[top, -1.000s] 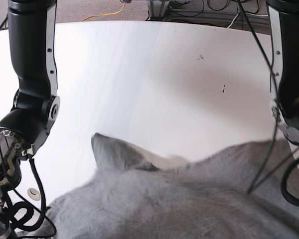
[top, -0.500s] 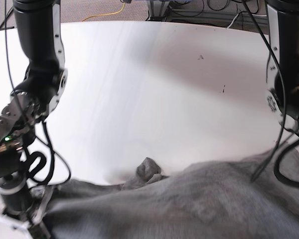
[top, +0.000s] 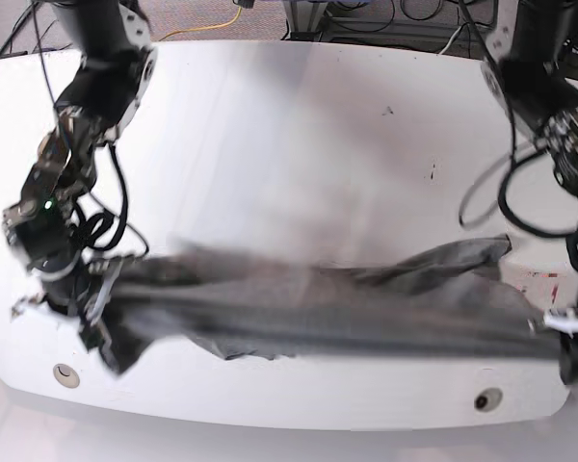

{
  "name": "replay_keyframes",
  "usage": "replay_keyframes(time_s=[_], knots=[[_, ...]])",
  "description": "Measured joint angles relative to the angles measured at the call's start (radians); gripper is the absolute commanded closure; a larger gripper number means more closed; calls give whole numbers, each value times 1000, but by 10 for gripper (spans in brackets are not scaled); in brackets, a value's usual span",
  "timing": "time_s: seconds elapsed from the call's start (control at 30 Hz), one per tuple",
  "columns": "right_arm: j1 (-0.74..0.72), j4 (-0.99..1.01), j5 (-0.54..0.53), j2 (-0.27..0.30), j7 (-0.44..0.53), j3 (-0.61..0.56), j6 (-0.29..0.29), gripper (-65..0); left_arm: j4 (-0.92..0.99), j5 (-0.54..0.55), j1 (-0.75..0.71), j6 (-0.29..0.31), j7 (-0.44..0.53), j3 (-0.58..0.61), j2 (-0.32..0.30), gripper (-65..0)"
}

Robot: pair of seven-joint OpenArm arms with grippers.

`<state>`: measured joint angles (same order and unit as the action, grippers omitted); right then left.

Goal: Layout the t-shirt on the table in an organized manner, then fold the t-shirt properly
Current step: 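Raise the shirt high with both grippers, shaking it out, then lay the shirt down, drawing both grippers back along its edge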

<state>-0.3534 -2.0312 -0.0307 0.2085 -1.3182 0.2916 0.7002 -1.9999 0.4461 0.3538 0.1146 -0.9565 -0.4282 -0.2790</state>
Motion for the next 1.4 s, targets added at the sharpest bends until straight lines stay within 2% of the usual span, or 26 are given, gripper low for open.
replay_keyframes(time_s=[0.23, 0.4, 0.6, 1.4], knots=[[164, 5, 2, -21, 0, 10, 0, -2, 3, 68, -242, -3, -4, -75, 37, 0], [266, 4, 22, -60, -3, 13, 0, -2, 3, 91, -362, -6, 6, -107, 71, 0], [373, 5, 23, -79, -6, 15, 0, -2, 4, 149, -499, -9, 3, -153, 72, 0], [588, 5, 0, -87, 8, 8, 0, -13, 3, 188, -806, 0, 6, -260, 73, 0]])
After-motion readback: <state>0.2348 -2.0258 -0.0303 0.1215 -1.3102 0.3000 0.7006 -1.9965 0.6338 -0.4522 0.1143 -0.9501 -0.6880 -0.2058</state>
